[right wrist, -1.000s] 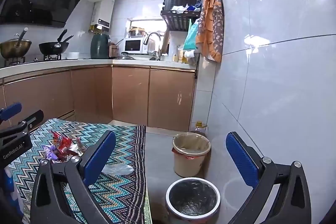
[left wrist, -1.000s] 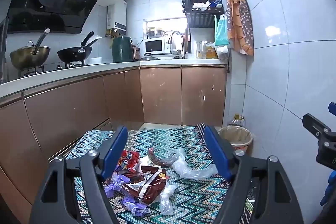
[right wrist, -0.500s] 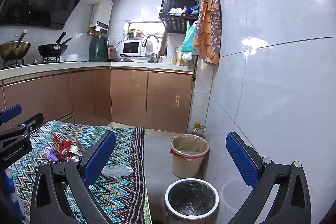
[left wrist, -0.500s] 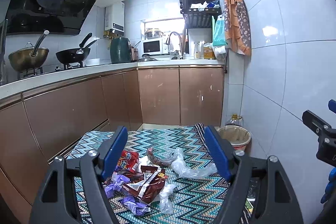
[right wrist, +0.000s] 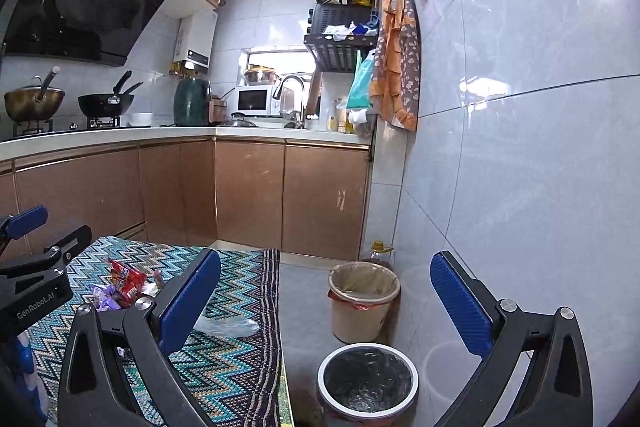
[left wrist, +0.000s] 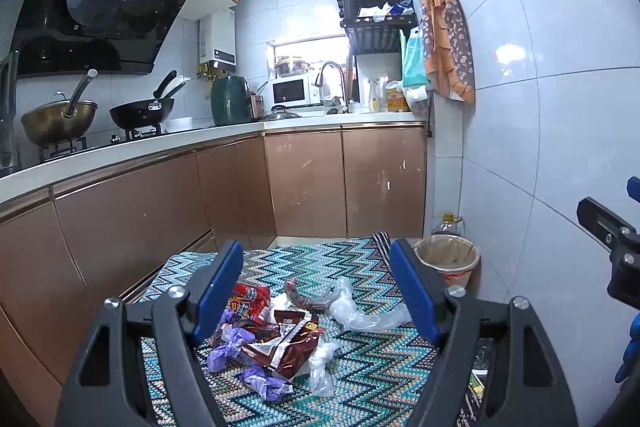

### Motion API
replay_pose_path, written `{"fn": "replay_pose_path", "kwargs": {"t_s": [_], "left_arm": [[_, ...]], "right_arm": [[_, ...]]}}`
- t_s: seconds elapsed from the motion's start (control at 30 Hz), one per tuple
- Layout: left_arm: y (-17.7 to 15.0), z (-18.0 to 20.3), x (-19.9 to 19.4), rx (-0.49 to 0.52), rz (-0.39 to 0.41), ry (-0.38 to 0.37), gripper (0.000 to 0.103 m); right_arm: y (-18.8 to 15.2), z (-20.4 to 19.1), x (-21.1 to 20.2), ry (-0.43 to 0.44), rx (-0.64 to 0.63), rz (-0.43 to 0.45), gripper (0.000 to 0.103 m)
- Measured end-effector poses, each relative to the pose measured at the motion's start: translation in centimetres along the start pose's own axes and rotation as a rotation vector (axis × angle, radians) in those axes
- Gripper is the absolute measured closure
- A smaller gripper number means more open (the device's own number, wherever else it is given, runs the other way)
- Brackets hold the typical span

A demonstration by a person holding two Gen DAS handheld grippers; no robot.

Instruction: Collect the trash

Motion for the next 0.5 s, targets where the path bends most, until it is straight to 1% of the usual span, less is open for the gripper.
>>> {"fn": "replay_pose_path", "kwargs": {"t_s": [0.33, 0.5], "left_arm": [[0.1, 0.4, -1.2, 0.011, -0.009, -0.007, 0.029], [-0.2, 0.5, -1.1, 0.006, -0.031, -0.020, 0.029]], "right_arm": [[-0.3, -0.3, -1.3, 0.025, -0.019, -0.007, 0.000], [-0.4, -0.2, -1.5, 0.029, -0.019, -0.010, 0.000]]}}
Point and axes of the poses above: each gripper's, at about its wrist camera, not at the fingertips, and x roughly the way its jaws point, z to its right, y to its top, the point moved 4 cm from there along x, roughly the way its jaws point
